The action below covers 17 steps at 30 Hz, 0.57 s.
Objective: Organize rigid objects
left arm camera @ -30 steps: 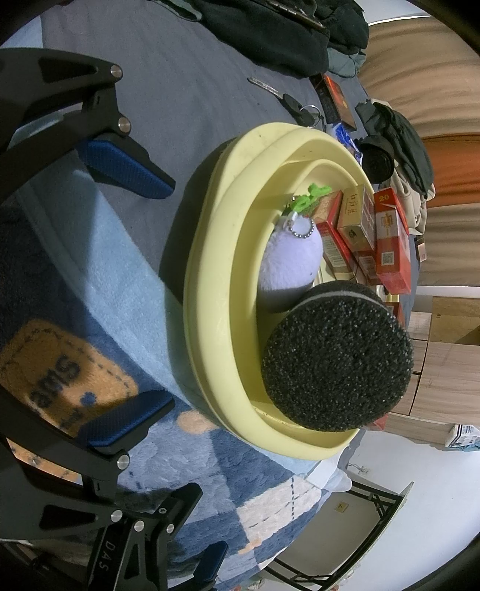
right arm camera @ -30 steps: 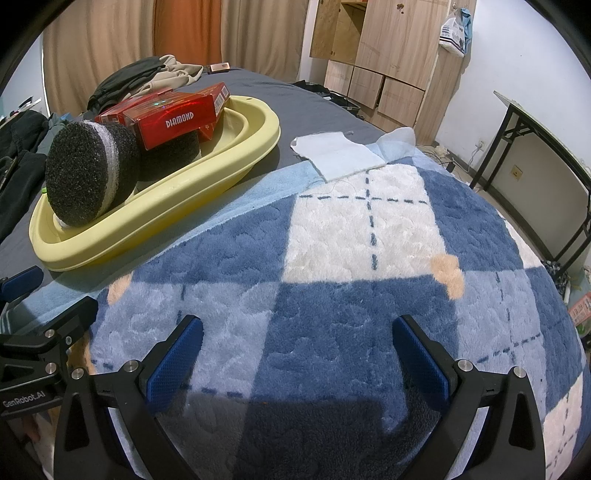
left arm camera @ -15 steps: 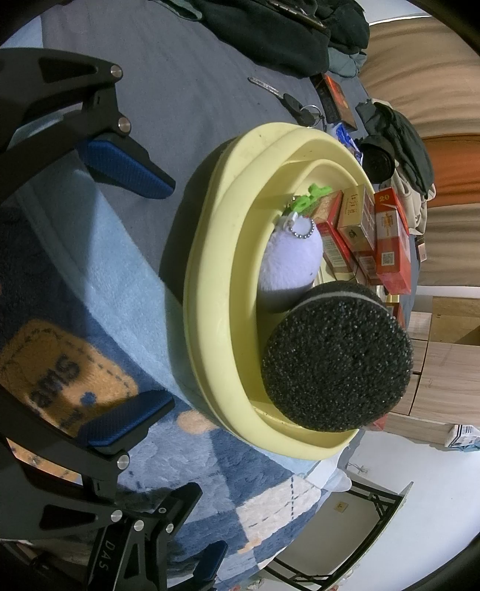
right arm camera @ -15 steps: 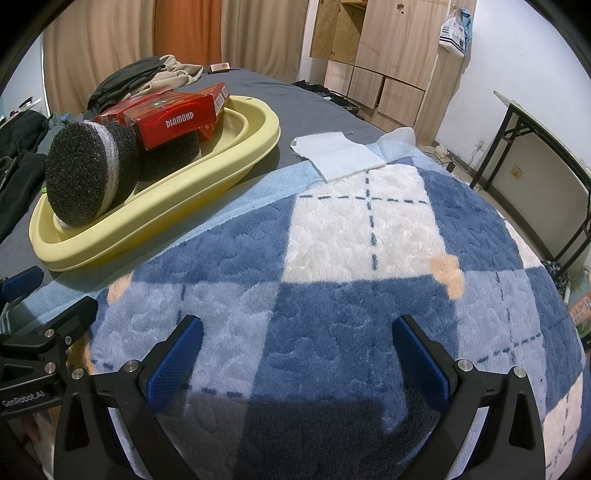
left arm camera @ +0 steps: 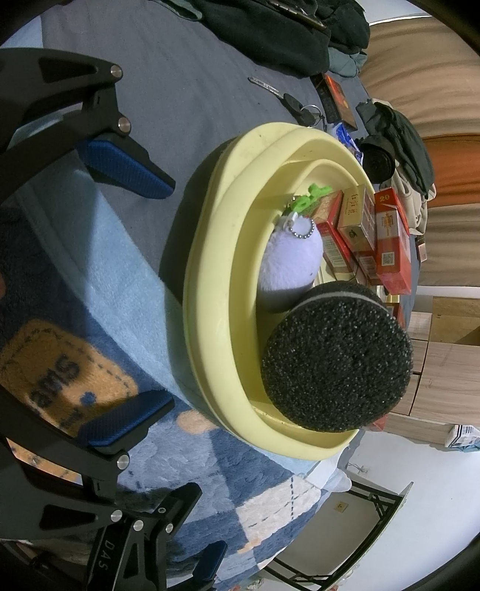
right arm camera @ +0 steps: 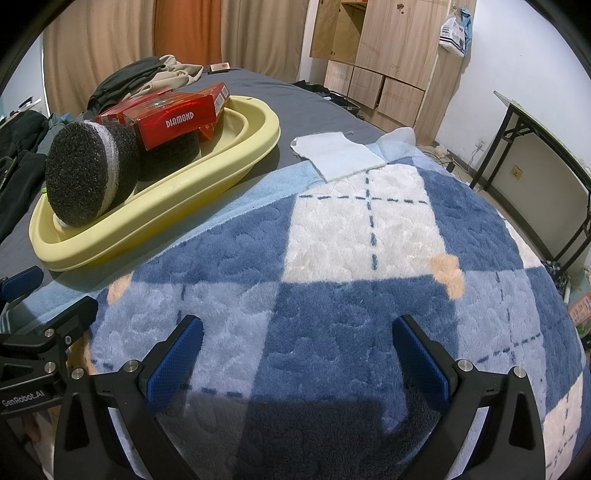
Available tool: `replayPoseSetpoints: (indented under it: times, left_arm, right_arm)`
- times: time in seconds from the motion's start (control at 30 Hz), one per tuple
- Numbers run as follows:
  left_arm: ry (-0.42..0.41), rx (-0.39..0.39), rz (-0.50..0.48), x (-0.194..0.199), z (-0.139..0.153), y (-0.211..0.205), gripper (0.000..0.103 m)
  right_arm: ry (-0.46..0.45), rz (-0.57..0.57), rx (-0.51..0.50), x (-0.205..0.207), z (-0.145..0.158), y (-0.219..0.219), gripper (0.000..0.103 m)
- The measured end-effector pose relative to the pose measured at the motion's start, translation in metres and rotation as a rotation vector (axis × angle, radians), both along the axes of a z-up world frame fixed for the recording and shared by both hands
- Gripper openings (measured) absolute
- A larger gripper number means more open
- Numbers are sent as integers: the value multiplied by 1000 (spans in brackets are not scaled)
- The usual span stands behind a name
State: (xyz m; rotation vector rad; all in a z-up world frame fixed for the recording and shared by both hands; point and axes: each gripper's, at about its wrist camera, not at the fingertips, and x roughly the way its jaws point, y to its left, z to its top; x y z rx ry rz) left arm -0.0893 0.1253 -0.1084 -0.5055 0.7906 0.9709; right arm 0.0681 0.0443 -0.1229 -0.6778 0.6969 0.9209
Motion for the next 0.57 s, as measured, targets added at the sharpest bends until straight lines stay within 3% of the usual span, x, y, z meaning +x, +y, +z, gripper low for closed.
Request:
replayPoseSetpoints:
  times: [0.57]
  left_arm:
    - [1,3,1,0,0,1,103]
  right_arm:
    - [0,0,0,0,0,0,103]
